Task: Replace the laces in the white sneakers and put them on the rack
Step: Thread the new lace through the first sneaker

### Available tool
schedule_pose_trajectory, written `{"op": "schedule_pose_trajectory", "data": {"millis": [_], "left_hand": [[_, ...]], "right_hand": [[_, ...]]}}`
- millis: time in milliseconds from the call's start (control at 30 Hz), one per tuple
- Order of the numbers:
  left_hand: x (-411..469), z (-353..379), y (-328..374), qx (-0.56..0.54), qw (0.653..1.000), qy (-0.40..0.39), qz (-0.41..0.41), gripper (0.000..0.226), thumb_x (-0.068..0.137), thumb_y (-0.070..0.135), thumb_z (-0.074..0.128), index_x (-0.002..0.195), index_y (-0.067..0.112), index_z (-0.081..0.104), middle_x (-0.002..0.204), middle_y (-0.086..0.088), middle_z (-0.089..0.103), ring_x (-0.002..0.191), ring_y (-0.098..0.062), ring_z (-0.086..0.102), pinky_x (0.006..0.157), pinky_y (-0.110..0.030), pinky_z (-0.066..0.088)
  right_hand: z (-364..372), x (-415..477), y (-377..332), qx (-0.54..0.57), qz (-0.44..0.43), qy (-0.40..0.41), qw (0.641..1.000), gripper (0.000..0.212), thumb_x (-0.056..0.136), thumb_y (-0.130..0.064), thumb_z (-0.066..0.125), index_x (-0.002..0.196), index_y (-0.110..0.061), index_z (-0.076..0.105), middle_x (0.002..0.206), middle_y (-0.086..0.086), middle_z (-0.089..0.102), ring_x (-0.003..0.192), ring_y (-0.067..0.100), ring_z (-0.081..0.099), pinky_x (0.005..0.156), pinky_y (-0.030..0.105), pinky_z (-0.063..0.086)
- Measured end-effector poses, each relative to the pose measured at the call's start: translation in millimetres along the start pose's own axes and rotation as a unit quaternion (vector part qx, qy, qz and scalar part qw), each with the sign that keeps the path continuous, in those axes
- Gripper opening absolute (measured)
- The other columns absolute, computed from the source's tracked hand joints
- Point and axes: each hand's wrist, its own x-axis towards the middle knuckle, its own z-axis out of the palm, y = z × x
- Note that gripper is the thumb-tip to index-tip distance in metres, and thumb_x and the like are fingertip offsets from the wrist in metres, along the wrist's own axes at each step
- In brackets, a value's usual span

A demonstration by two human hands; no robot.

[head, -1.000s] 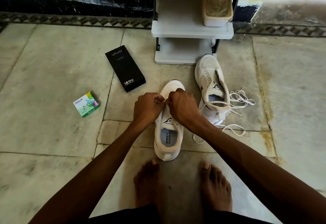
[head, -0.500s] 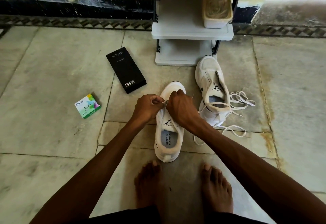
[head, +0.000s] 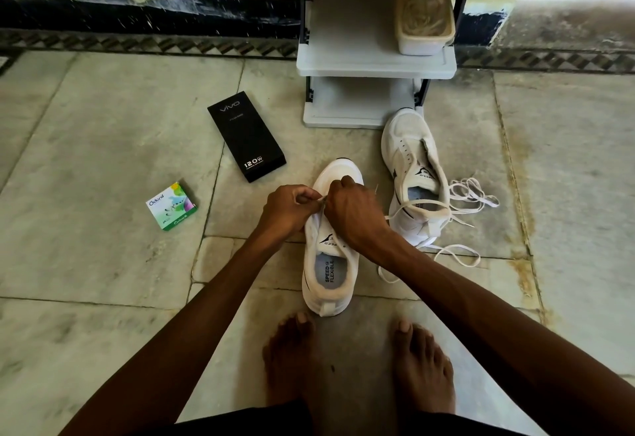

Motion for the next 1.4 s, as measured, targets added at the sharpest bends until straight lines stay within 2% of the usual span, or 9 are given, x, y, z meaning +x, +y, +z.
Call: {"op": "schedule_pose_trajectory", "data": {"millis": [167,267,467,600,800,967,1133,1267,1400], "left_hand": [[1,-1,-1,-0.024,1.0,-0.01,-0.016,0.018,0.088,0.023,0.071,0.103,0.014,0.071,0.094,-0.001,0.069,0.089,-0.019,0.067,0.083,-0.037,0.057],[0,0,-2,-0.041,0.999,-0.01,-0.021,0.016,0.088,0.022,0.07,0.102,0.014,0.071,0.094,-0.002,0.07,0.09,-0.02,0.068,0.082,-0.036,0.057],[0,-3,1,-0.078,0.995,-0.039,-0.044,0.014,0.09,0.018,0.068,0.103,0.014,0.07,0.09,0.002,0.068,0.079,-0.01,0.065,0.061,-0.018,0.051],[0,-6,3,-0.116,0.989,-0.067,-0.069,0.011,0.092,0.016,0.065,0.101,0.013,0.07,0.087,0.003,0.069,0.076,-0.008,0.065,0.052,-0.012,0.049],[4,-10,6,-0.112,0.984,-0.095,-0.098,0.012,0.092,0.017,0.064,0.102,0.015,0.07,0.089,0.002,0.069,0.081,-0.011,0.065,0.058,-0.017,0.052],[2,-10,2,-0.138,0.981,-0.094,-0.104,0.017,0.091,0.017,0.065,0.106,0.012,0.072,0.091,0.0,0.071,0.083,-0.013,0.065,0.056,-0.016,0.05],[3,-13,6,-0.109,0.983,-0.108,-0.098,0.015,0.093,0.017,0.062,0.106,0.016,0.069,0.096,-0.001,0.069,0.086,-0.012,0.065,0.059,-0.017,0.05],[5,-18,8,-0.088,0.983,-0.131,-0.097,0.014,0.095,0.018,0.06,0.105,0.018,0.068,0.095,-0.001,0.07,0.086,-0.014,0.066,0.063,-0.019,0.051],[9,-25,11,-0.097,0.976,-0.167,-0.098,0.014,0.092,0.011,0.062,0.104,0.013,0.069,0.085,-0.002,0.07,0.063,-0.005,0.067,0.053,-0.015,0.051]], "right_hand": [[0,-2,-2,-0.011,0.005,0.0,1.0,0.026,0.1,-0.018,0.042,0.116,-0.002,0.055,0.114,0.017,0.057,0.097,0.034,0.062,0.066,0.034,0.035],[1,-4,-1,0.0,0.002,0.004,1.0,0.021,0.097,-0.015,0.048,0.112,-0.003,0.056,0.109,0.016,0.058,0.093,0.035,0.062,0.067,0.038,0.043],[0,-7,-5,-0.006,0.008,0.022,1.0,0.021,0.096,-0.013,0.047,0.112,-0.004,0.057,0.109,0.016,0.06,0.094,0.035,0.062,0.068,0.039,0.044],[3,-8,-7,-0.003,0.026,0.026,0.999,0.022,0.094,-0.013,0.048,0.112,-0.005,0.058,0.109,0.014,0.06,0.095,0.033,0.062,0.067,0.037,0.041],[7,-6,-7,0.005,0.032,0.032,0.999,0.017,0.093,-0.012,0.052,0.105,-0.004,0.062,0.099,0.014,0.064,0.086,0.034,0.064,0.063,0.036,0.044],[6,-7,-2,0.057,0.046,0.046,0.996,0.016,0.093,-0.018,0.057,0.103,-0.008,0.066,0.099,0.011,0.065,0.087,0.032,0.063,0.063,0.031,0.034],[4,-5,-11,-0.039,0.033,0.047,0.998,0.012,0.073,-0.014,0.076,0.078,-0.007,0.067,0.074,0.011,0.064,0.065,0.03,0.063,0.054,0.033,0.045],[3,-4,-6,-0.104,-0.007,0.049,0.993,0.016,0.071,-0.019,0.077,0.078,-0.007,0.068,0.075,0.011,0.065,0.069,0.03,0.063,0.058,0.035,0.049],[0,2,7,-0.143,-0.085,0.03,0.986,0.021,0.069,-0.02,0.081,0.082,-0.01,0.067,0.078,0.008,0.064,0.069,0.026,0.063,0.053,0.034,0.048]]}}
